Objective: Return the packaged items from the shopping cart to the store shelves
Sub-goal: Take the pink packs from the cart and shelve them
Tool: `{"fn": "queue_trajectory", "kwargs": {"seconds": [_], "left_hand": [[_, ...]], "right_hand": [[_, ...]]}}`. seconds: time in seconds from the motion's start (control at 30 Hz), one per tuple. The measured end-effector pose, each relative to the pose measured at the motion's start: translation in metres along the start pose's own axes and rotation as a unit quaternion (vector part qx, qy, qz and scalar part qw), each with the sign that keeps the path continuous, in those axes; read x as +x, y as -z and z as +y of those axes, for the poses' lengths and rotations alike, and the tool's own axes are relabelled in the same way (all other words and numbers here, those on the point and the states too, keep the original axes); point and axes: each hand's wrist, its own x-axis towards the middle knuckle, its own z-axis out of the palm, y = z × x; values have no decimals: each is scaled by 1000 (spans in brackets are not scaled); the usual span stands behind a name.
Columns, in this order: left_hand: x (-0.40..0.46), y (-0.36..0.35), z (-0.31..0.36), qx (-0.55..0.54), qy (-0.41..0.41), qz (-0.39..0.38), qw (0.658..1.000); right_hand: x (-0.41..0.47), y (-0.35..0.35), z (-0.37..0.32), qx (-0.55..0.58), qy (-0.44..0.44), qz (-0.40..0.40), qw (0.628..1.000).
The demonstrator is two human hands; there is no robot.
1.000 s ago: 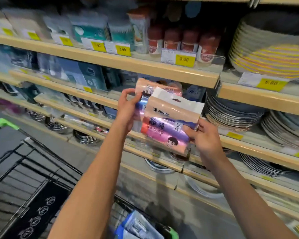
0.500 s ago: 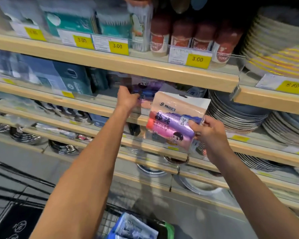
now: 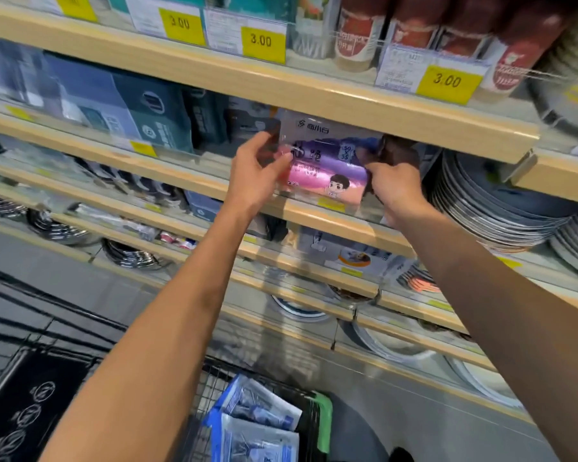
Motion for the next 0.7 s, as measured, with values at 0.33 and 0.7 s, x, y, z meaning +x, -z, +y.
{"fn": "queue_trajectory", "kwargs": {"seconds": [0.33,0.7], "left_hand": [[13,-3,12,124,-8,71,990],[7,-6,18,26,-52,109,992]], "right_hand": [[15,-11,11,-123,138,61,981],[3,-7,-7,-299,114,98,942]]}}
